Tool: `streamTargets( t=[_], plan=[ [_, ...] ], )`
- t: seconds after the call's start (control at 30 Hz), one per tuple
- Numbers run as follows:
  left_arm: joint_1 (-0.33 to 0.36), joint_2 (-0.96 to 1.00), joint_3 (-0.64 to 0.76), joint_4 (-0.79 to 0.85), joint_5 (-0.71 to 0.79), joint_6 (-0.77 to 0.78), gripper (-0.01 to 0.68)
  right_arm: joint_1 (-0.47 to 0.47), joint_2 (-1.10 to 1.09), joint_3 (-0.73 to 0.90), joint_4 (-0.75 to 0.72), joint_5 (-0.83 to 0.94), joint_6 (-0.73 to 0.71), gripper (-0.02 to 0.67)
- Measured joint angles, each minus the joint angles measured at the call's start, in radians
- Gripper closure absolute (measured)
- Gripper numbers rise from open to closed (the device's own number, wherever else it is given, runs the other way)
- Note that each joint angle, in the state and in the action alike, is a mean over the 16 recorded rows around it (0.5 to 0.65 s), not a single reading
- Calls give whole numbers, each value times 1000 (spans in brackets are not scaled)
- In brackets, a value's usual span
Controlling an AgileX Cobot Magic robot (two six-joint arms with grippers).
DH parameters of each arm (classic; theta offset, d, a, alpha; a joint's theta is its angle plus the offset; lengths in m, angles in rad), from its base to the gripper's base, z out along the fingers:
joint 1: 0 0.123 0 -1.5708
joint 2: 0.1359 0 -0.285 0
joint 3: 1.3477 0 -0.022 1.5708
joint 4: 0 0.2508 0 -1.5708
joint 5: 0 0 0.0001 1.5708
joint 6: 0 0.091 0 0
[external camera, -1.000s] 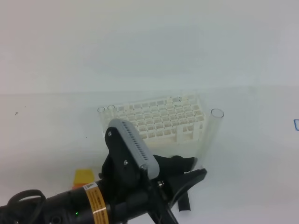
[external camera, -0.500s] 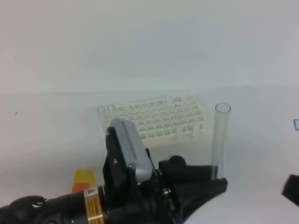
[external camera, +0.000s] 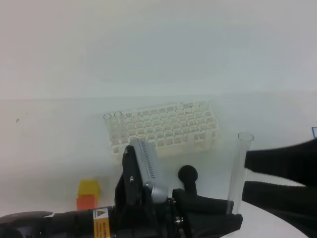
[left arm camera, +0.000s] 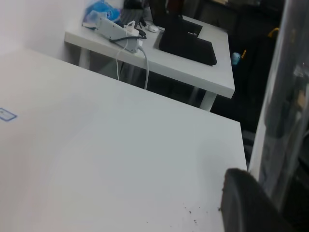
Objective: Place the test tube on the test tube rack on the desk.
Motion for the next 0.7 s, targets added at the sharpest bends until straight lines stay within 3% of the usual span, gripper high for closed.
streamTargets(
  t=[0.17,0.3,0.7],
  plan=[
    [0,1,0,1,-11,-16,578,1,38,-56,0,10,6,235],
    [0,1,0,2,-21,-15,578,2,45,-91,1,-22,10,167],
    [0,0,0,-12,-45,-13,565,1,51,-146,5,-122,40,133]
  ],
)
